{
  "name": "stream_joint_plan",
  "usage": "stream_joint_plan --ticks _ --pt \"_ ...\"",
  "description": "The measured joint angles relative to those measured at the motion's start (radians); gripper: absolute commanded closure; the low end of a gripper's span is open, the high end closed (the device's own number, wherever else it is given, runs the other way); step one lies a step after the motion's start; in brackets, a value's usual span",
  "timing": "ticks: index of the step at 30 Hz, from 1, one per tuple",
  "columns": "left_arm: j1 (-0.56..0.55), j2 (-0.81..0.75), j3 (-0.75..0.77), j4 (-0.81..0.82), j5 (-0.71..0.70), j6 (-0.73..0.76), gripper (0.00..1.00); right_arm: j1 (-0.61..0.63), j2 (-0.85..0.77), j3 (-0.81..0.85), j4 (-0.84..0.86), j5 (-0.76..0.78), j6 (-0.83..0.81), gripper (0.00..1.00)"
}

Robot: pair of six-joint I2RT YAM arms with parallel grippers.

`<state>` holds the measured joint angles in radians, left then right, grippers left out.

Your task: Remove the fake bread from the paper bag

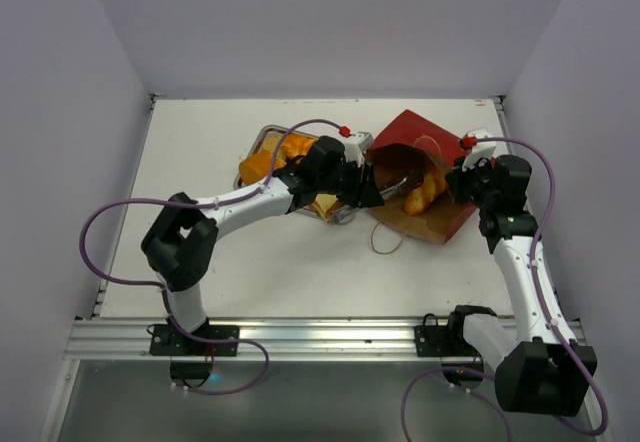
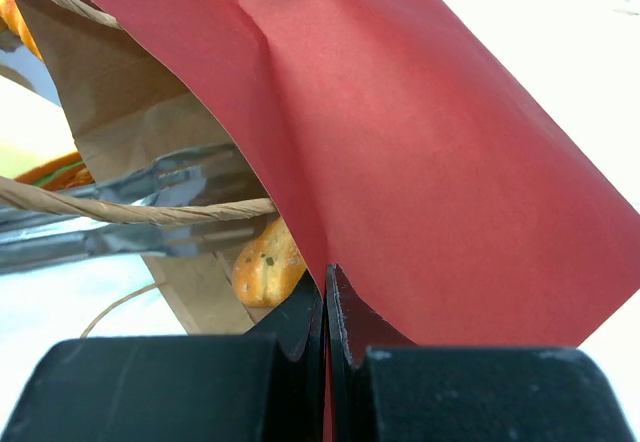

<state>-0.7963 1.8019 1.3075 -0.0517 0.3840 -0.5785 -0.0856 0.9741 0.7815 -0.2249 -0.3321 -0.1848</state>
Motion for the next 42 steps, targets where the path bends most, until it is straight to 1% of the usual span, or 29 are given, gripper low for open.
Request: stream_joint_plan --ticks 5,11,22,42 --pt "0.019 0.037 0.024 0.034 0.047 0.008 0.49 0.000 0.001 0.000 0.000 0.000 0.000 0.99" --pt "0.029 0.079 0.038 0.039 0.083 0.027 0.48 0.000 0.001 0.000 0.000 0.000 0.000 0.99" --pt "0.056 0.150 0.089 0.029 0.109 0.068 0.45 -0.001 0.001 0.000 0.000 0.000 -0.001 0.99" --pt "0.057 0.244 0.163 -0.026 0.156 0.105 0.44 -0.001 0.001 0.000 0.000 0.000 -0.003 0.99"
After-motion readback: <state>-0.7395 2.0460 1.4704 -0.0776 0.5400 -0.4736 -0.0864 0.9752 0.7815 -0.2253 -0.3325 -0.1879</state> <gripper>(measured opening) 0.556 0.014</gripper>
